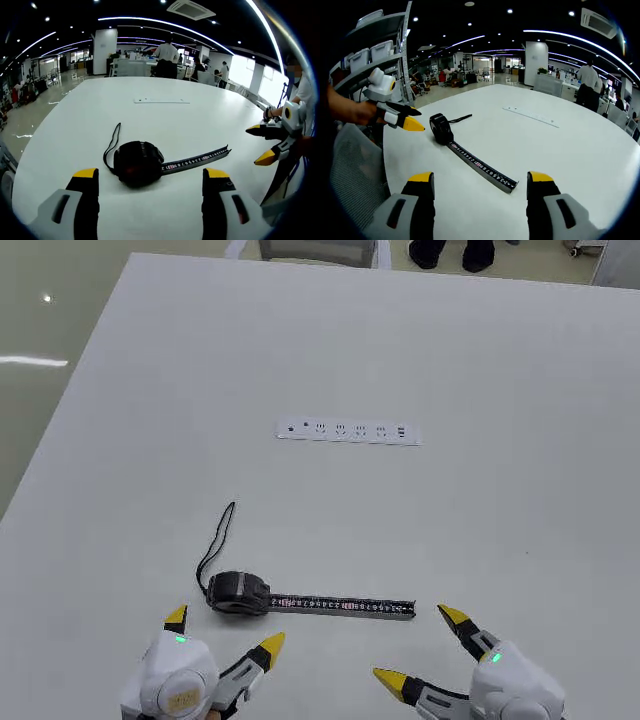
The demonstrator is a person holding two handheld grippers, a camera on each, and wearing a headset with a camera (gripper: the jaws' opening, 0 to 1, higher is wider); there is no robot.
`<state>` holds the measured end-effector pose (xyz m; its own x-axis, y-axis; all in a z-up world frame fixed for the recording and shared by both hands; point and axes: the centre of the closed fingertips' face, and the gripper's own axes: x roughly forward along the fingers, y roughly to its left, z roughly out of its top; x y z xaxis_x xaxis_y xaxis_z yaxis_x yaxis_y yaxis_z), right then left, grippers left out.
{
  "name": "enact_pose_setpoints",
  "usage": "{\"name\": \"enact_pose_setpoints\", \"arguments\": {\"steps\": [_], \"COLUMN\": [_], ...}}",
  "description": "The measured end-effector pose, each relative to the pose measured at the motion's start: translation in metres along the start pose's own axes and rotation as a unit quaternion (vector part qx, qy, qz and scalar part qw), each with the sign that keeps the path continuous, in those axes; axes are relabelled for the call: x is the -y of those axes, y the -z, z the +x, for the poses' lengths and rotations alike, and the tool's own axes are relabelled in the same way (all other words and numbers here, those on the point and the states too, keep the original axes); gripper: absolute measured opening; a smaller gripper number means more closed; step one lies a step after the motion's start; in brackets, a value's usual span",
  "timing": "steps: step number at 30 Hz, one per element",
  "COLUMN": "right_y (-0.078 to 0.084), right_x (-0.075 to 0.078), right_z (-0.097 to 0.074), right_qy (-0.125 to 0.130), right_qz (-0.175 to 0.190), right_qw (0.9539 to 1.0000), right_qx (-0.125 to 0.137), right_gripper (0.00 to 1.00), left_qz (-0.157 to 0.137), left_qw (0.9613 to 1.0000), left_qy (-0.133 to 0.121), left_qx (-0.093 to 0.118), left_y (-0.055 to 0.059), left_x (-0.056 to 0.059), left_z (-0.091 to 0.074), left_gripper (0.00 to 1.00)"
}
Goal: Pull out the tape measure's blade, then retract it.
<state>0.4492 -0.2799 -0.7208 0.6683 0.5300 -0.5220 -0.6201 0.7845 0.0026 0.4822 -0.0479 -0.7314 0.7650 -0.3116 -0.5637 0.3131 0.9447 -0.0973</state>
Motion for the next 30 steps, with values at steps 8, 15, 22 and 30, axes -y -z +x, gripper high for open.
{"name": "enact_pose_setpoints", "arguments": {"steps": [8, 15, 22, 30], "right_y": [0.01, 0.015, 0.023, 0.029], "right_x": [0.013, 0.022, 0.032, 0.04], "right_z": [0.006, 0.012, 0.022, 0.027], "right_qy": [-0.043, -0.094, -0.122, -0.159], "right_qz": [-0.048, -0.091, -0.117, -0.149], "right_qw": [0.9978, 0.9912, 0.985, 0.9752], "right_qx": [-0.015, -0.022, -0.034, -0.039], "right_gripper": [0.69, 0.61, 0.56, 0.47], "left_qz": [-0.005, -0.003, 0.001, -0.005], "left_qw": [0.9999, 0.9998, 0.9996, 0.9994], "left_qy": [-0.012, -0.016, -0.021, -0.032], "left_qx": [-0.008, -0.01, -0.017, -0.015], "left_y": [0.001, -0.001, 0.0, -0.003], "left_x": [-0.003, -0.003, -0.004, -0.008], "left_z": [0.013, 0.026, 0.037, 0.044], "left_gripper": [0.81, 0.8, 0.79, 0.77]}}
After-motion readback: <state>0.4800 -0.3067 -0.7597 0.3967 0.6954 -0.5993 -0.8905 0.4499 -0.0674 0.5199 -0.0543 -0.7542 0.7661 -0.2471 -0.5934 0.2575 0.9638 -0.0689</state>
